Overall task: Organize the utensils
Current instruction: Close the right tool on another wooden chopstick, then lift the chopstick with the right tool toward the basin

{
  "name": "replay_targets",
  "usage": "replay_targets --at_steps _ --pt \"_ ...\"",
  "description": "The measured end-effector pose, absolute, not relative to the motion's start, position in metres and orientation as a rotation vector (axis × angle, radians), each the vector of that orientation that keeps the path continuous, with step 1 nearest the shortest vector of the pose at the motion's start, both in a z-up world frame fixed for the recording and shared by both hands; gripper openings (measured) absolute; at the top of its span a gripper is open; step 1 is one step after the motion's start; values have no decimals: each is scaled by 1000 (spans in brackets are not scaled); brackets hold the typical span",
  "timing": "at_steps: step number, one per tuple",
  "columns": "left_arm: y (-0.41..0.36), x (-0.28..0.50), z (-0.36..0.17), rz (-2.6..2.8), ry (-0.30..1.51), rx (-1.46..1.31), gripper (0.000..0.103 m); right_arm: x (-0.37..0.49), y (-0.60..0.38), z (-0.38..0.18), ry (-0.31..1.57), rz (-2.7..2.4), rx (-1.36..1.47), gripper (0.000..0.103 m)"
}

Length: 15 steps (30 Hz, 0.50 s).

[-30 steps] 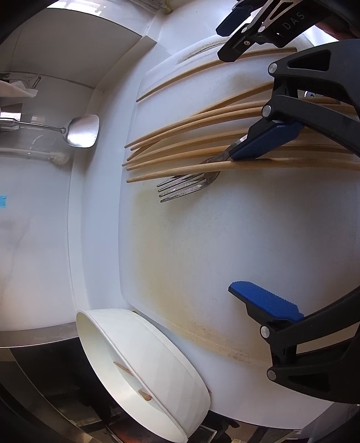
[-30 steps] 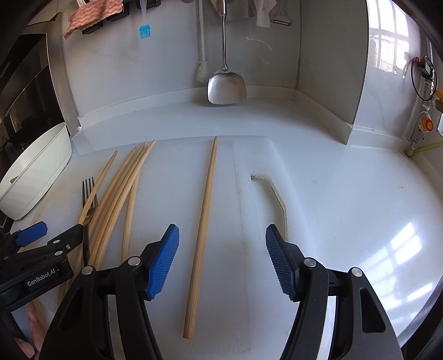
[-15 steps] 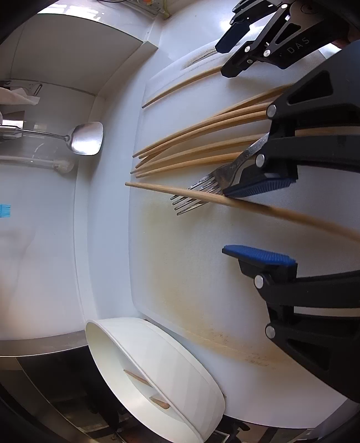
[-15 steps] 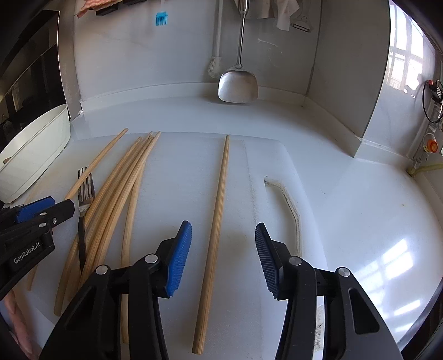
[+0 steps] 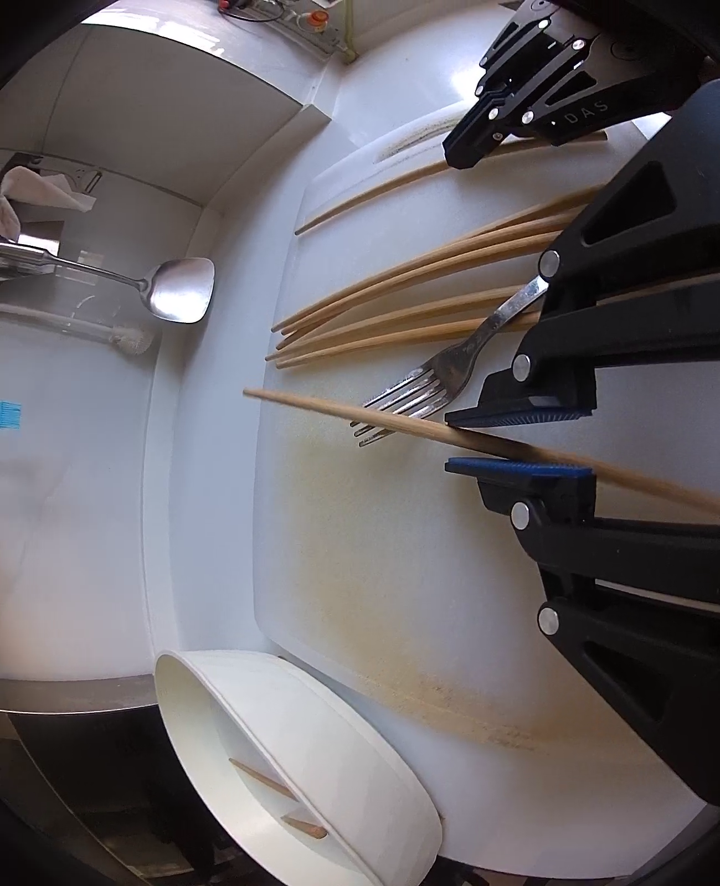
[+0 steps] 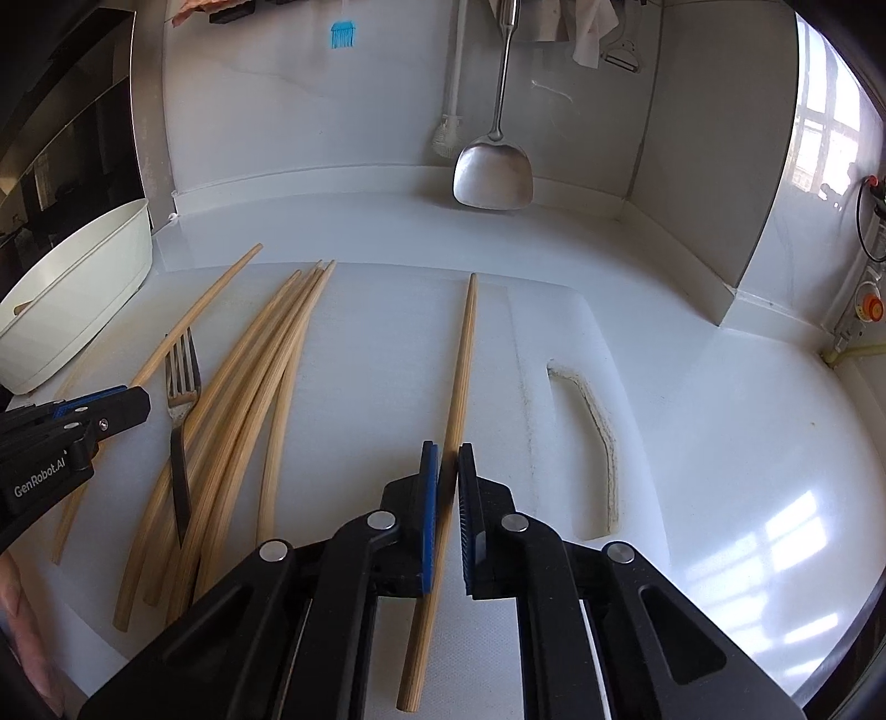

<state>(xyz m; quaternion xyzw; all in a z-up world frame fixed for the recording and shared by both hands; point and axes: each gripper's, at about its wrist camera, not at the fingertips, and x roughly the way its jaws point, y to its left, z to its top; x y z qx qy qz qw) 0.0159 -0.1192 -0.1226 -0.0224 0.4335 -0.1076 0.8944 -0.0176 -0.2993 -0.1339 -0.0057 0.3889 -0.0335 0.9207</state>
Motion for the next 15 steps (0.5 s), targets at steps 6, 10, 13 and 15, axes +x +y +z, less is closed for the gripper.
replay_targets --at_steps 6,10,13,15 --pt "-115 16 -123 -242 911 -93 7 -19 -304 -132 792 -59 25 6" --pt "-109 16 -120 -239 900 -108 7 -21 -305 -127 773 -60 33 6" --pt "-107 16 -118 -239 894 -113 7 -23 -306 -124 759 -58 48 6" --pt "-105 16 -115 -239 889 -114 7 -24 -308 -121 748 -60 57 6"
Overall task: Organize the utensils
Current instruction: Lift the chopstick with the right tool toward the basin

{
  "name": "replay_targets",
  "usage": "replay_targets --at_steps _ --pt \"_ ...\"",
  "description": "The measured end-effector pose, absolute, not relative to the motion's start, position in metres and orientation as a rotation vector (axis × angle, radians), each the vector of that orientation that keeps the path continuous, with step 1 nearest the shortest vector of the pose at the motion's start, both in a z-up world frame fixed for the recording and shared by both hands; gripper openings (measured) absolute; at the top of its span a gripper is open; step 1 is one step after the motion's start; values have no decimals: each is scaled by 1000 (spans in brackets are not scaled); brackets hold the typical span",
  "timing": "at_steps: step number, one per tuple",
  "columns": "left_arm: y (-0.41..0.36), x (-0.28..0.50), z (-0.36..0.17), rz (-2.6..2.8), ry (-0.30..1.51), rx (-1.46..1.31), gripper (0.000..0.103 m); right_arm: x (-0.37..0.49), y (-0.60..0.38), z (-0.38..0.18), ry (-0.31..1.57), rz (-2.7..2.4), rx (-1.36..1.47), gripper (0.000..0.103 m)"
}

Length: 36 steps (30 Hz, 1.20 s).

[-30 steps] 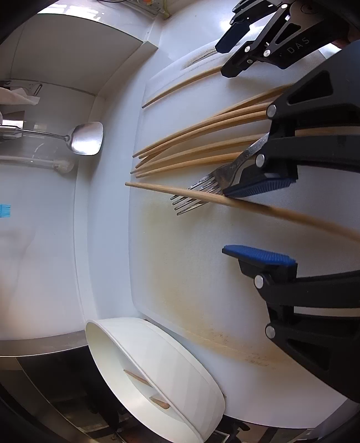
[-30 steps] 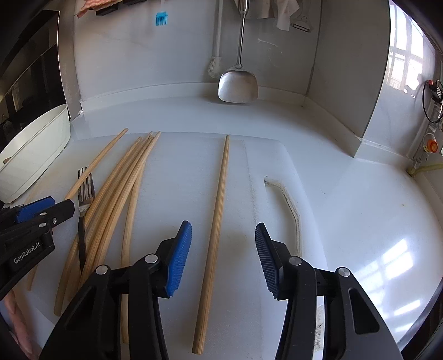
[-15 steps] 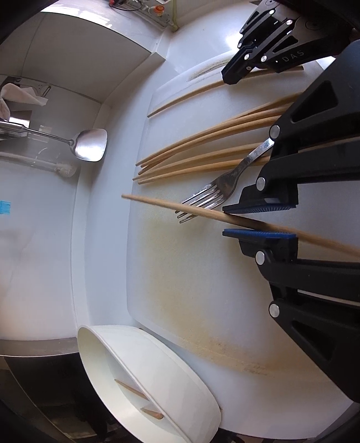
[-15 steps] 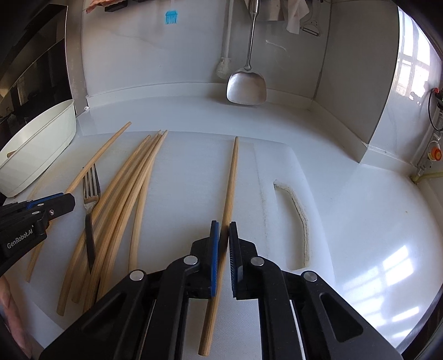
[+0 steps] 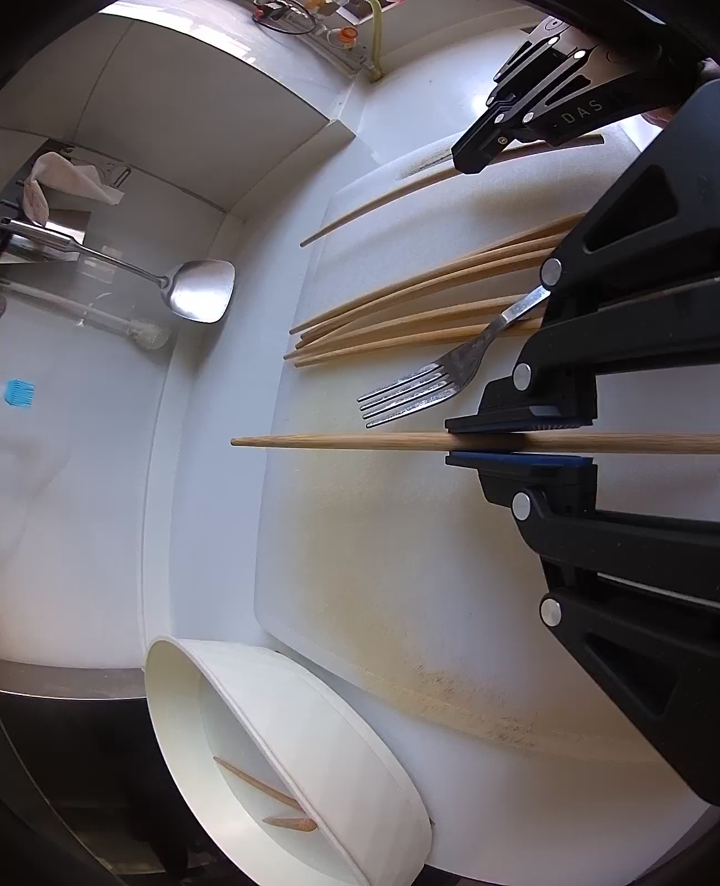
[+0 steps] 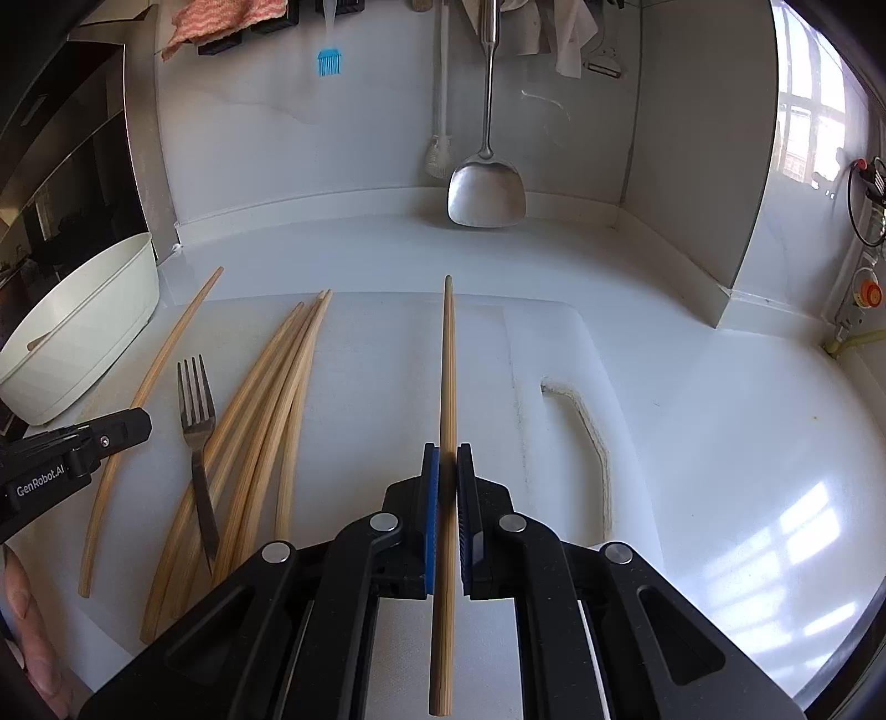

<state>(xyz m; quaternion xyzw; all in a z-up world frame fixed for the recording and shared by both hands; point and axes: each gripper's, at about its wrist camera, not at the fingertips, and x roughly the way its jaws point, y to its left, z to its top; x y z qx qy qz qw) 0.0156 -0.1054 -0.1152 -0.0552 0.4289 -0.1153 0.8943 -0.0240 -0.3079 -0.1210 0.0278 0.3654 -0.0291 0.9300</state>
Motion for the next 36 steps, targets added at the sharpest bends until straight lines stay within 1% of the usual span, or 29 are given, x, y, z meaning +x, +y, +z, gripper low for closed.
replay_targets --at_steps 8,20,28,36 --pt "-96 17 -102 -227 889 -127 7 -25 -306 -101 720 -62 49 6" --pt "-65 6 -42 -150 865 -128 7 -32 -278 -42 698 20 21 6" --pt "-7 5 3 -45 815 -153 7 -15 -219 -2 663 155 -11 6" --pt "78 43 12 -32 827 -154 7 33 -126 22 656 232 36 6"
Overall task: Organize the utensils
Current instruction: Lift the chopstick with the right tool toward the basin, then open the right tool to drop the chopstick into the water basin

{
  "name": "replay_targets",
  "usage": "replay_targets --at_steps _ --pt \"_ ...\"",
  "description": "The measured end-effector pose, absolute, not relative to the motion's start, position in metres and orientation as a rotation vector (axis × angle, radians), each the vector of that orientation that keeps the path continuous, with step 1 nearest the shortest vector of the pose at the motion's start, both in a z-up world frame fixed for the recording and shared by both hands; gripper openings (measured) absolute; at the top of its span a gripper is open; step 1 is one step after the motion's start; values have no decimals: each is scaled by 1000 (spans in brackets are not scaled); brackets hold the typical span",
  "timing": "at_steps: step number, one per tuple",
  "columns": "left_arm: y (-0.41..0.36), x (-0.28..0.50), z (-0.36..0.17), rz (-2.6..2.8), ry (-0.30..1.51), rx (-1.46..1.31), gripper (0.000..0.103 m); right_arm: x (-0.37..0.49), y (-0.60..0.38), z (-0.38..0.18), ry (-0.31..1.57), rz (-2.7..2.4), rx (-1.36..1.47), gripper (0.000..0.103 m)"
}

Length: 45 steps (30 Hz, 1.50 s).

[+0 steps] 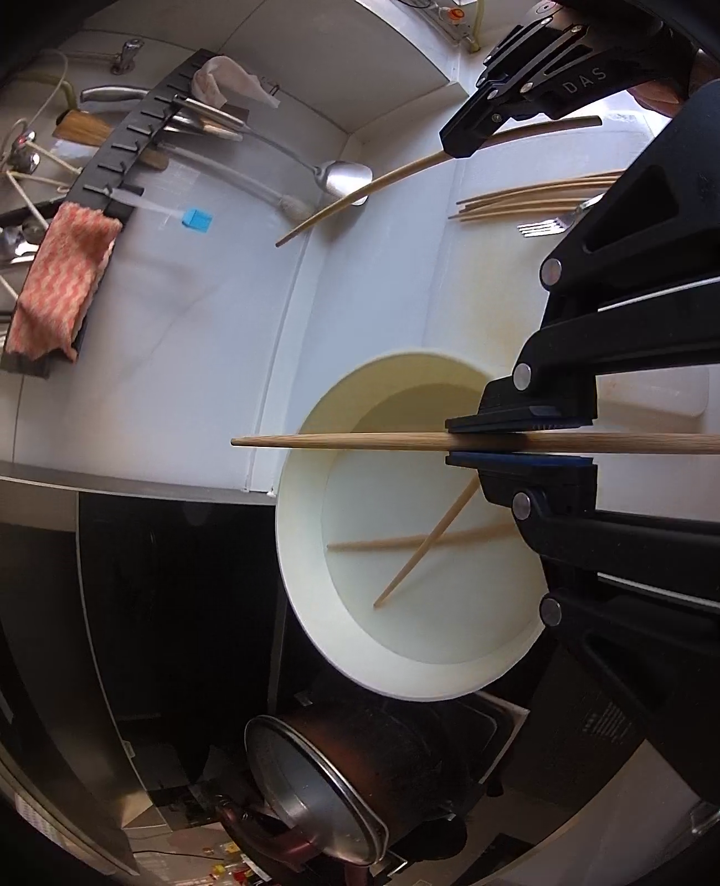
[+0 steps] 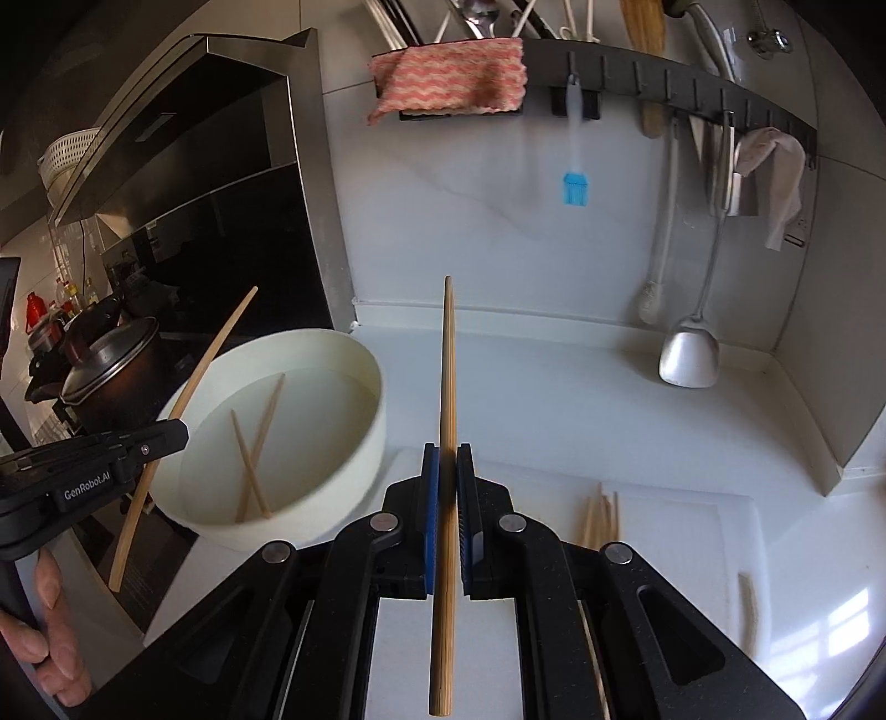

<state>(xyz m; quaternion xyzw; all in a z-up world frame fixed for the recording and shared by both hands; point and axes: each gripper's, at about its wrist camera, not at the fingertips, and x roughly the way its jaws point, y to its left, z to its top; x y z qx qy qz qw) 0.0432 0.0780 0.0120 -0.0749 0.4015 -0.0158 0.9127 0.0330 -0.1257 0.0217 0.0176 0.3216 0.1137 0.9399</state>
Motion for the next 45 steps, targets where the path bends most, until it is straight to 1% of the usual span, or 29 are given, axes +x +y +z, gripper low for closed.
replay_targets --at_steps 3,8,15,30,45 --pt "109 60 9 -41 821 -135 7 54 -89 21 671 233 31 6" --pt "148 90 -6 -56 865 -133 7 83 -43 19 695 245 49 6" --pt "175 117 -35 -58 954 -186 7 116 4 -2 779 313 30 6" --pt "177 140 -90 10 1125 -287 7 158 45 -59 978 468 -53 6" --pt "176 159 -106 46 1174 -260 8 171 47 -61 1005 521 -62 6"
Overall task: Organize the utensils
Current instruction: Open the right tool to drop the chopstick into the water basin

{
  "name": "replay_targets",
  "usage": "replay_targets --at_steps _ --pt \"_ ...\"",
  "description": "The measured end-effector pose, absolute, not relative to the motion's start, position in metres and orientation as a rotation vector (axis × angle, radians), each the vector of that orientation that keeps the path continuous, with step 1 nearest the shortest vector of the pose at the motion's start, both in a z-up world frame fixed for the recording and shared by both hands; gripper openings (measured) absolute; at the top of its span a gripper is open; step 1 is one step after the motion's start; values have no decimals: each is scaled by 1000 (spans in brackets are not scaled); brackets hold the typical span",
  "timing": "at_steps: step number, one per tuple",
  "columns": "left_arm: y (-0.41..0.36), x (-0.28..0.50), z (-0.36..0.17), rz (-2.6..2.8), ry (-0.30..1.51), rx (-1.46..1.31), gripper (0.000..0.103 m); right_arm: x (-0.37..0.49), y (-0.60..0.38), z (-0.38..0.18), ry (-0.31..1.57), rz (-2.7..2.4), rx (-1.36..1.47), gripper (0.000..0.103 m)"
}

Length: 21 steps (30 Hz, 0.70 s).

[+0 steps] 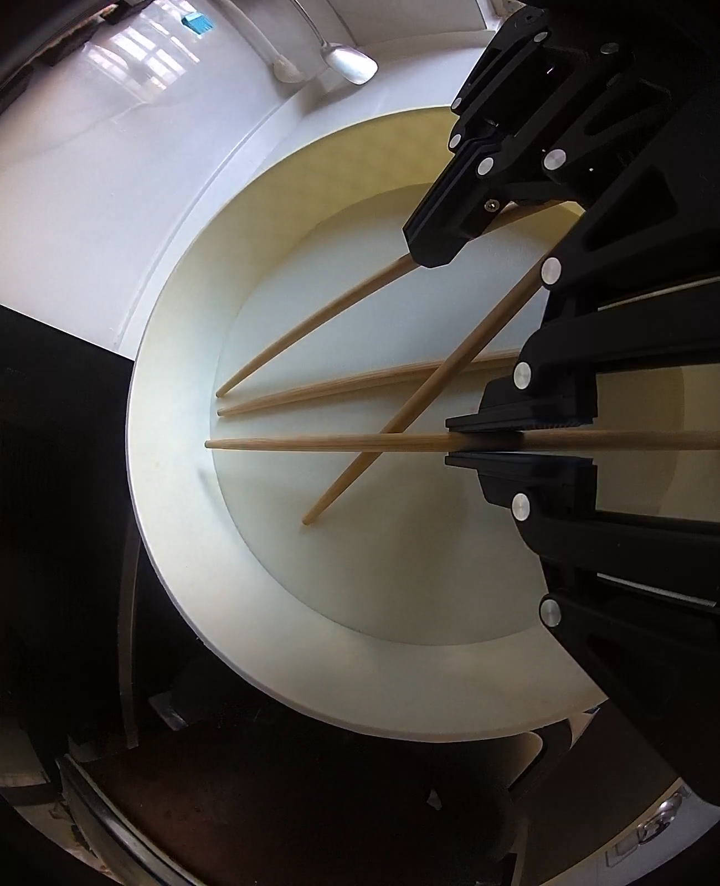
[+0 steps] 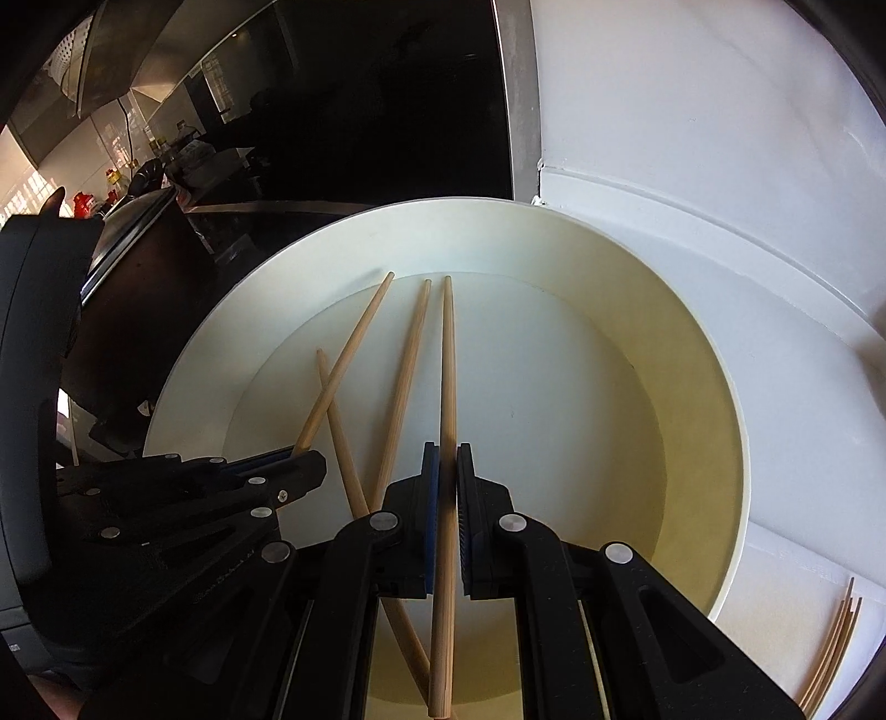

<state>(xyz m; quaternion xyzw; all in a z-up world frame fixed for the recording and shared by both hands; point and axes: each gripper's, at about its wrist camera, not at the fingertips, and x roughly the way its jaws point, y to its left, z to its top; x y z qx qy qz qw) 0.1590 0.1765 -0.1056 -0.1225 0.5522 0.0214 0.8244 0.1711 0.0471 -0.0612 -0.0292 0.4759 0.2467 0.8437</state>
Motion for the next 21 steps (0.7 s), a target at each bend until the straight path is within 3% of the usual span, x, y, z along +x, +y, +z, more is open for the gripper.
replay_targets --at_steps 4,6,8,9,11,13,21 --pt "176 163 -107 54 1185 -247 8 174 44 -61 1014 514 -61 7" --pt "178 163 -106 64 1190 -242 10 175 41 -58 1005 503 -52 20" --pt "181 162 -105 82 1192 -237 27 175 35 -53 983 483 -37 32" --pt "182 161 -104 79 1189 -241 36 176 33 -51 976 477 -32 33" --pt "180 160 -100 78 1181 -225 42 177 29 -49 974 465 -25 33" --pt "177 159 -95 74 1168 -206 59 177 26 -49 978 456 -19 36" --pt "185 155 -86 91 1157 -216 73 172 5 -42 973 414 43 47"
